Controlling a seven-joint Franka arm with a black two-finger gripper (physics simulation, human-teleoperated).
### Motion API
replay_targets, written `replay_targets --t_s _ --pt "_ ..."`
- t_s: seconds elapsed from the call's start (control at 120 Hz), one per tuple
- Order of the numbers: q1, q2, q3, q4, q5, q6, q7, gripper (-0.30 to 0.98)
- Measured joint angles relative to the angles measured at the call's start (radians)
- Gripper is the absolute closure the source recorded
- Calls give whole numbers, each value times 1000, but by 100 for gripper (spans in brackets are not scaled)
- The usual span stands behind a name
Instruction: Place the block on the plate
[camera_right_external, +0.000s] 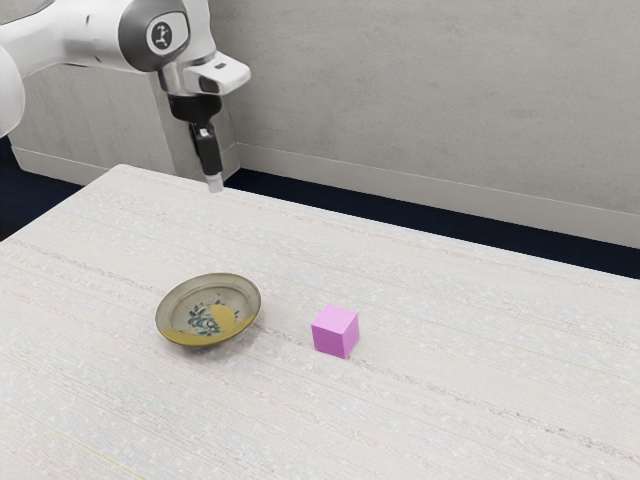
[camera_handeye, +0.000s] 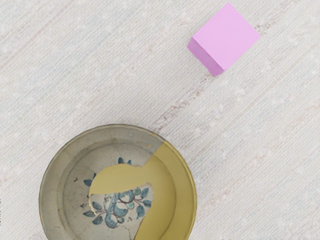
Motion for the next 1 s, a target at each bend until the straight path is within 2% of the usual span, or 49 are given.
replay_targets --t_s 0.292,0.492,0.775,1.0 --pt "-8 -2 0 -17 4 2 64 0" --pt "-78 40 -7 -72 3 16 113 0" --pt "-168 69 -12 -215 25 205 307 0" --pt "-224 163 -20 -174 46 296 428 0"
